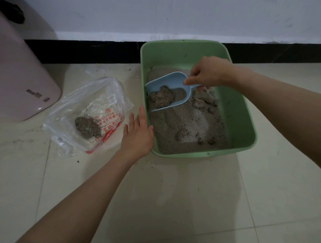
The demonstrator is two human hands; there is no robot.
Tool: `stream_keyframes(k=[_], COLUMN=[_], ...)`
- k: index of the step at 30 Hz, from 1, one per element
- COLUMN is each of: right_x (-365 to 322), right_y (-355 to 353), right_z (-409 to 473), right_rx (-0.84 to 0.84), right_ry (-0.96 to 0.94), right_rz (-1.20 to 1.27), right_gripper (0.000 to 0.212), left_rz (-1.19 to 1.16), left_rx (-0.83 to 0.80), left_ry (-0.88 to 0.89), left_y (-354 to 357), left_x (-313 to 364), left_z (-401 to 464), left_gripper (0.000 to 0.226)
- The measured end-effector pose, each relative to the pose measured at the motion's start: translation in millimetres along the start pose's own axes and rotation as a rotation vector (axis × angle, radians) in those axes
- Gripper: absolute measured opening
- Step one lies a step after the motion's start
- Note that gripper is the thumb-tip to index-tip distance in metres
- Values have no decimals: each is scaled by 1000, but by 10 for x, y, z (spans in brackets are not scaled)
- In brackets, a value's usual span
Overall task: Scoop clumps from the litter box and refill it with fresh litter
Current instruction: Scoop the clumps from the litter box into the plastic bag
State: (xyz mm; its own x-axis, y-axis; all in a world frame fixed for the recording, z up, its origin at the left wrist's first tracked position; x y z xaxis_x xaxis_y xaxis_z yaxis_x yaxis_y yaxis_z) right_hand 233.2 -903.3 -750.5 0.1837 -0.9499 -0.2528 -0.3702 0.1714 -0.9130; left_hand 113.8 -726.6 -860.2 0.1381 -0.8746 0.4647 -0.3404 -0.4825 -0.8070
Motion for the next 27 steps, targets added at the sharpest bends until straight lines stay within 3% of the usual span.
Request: stream_keyframes(k=[27], right_x=[-294], right_y=[-133], right_z=[48], right_rx=[-47], right_ry=[91], right_rz=[-93], right_gripper=[36], left_rz=[-32], left_rx=[8], left_ry=[-4], left_y=[0], left_x=[-2], left_z=[-6], left_gripper=[63])
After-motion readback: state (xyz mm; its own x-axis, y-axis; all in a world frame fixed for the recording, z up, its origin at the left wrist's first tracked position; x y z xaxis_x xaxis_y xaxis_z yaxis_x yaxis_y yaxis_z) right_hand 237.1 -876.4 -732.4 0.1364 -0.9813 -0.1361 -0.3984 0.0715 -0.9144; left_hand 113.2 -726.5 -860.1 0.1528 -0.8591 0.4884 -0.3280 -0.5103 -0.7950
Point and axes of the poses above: each hand's wrist, its own z-axis towards the middle knuckle, its own y-axis out of the palm, x = y × z, the point moved 7 cm from there along z, towards the middle knuckle, and after that the axes turned 5 degrees about x, right-handed, at the moved point
